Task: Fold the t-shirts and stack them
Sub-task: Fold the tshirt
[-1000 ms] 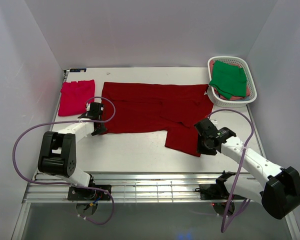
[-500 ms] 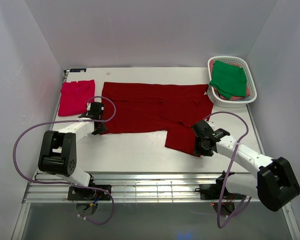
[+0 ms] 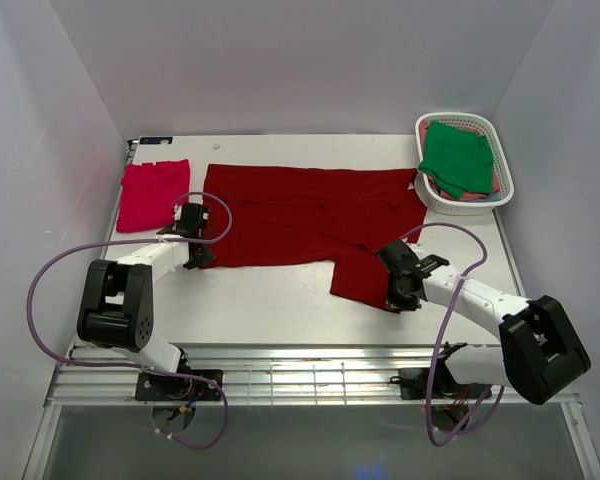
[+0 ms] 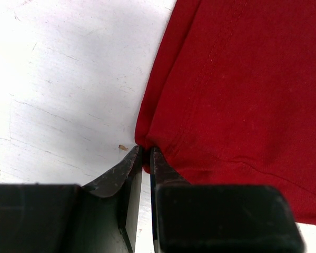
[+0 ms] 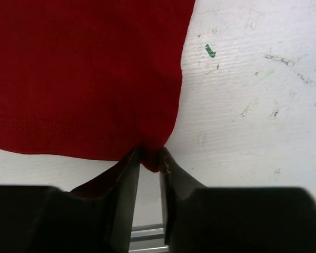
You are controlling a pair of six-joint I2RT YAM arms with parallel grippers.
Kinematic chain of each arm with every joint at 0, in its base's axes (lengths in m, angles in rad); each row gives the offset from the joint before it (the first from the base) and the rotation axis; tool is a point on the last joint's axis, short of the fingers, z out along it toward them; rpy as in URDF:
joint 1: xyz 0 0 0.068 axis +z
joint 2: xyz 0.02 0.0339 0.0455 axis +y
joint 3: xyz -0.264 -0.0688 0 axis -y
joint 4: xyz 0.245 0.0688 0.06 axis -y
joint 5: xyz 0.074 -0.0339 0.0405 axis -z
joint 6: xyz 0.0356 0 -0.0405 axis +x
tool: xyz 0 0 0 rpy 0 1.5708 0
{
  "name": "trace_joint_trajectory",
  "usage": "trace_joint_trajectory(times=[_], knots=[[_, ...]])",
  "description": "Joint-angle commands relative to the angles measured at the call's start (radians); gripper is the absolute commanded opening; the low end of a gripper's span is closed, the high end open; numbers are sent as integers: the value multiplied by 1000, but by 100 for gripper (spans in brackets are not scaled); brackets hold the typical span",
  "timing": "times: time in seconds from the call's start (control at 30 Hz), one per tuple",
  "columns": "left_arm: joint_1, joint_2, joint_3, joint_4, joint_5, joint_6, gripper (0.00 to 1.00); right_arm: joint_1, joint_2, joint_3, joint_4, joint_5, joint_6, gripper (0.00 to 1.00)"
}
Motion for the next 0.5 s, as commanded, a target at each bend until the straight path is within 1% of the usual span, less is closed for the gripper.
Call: trace_joint_trajectory(times=[0.0,0.03,0.13,0.2,0.3,0.43,0.47], knots=[[4,26,-12,-43,-13,11,21,7,16,-39,17,24,12,25],[6,26,-10,-44,-11,11,21,7,11,-43,18,20,10,18],[6,23,-12,-47,-13,9,19,8,-13,-46,11,21,10,10],[4,23,-12,-49,-13,11,19,7,-33,-43,2,26,9,8],[4,26,-10,-55,-14,8,16,7,-43,-39,-9,32,4,8],[4,26,-12,-58,-21,9,8,7,-44,-39,-12,31,4,8],[6,25,-10,-57,-19,11,3,8,-44,-39,-12,31,6,8]])
